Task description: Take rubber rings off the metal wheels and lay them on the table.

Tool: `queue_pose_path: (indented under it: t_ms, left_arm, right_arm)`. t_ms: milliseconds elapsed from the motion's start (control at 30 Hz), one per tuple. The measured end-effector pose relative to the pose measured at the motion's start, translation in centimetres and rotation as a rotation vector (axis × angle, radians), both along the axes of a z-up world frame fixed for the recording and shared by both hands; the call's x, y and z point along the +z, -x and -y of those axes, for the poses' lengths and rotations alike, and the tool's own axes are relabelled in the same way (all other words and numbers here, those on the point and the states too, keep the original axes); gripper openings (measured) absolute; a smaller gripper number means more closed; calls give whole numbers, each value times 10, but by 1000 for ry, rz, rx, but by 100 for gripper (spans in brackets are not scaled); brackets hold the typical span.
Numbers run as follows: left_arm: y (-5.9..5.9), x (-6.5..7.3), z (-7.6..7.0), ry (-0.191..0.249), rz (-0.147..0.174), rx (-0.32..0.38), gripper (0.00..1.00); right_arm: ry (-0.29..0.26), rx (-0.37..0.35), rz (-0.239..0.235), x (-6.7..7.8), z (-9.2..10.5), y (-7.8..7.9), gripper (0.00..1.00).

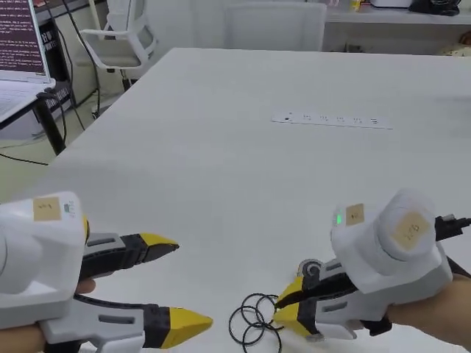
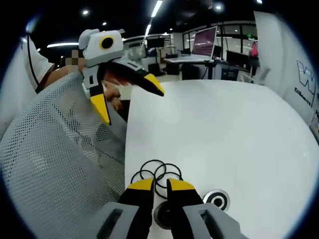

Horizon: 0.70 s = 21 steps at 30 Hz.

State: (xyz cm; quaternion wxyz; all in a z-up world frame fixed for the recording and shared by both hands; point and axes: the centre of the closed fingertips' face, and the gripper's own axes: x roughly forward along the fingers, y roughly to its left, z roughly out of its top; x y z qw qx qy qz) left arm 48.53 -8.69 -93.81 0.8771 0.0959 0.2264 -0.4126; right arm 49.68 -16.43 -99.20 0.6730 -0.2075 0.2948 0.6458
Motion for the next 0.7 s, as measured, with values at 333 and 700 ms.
queue_pose_path:
  t_ms: [333, 700]
  left_arm:
    - [1, 1, 1, -14, 5, -17, 64]
    - [-1, 2, 0, -7, 9, -22, 67]
  right_arm:
    - [-127, -38, 0, 39, 0, -7, 12]
    - [-186, -37, 72, 78, 9, -5, 41]
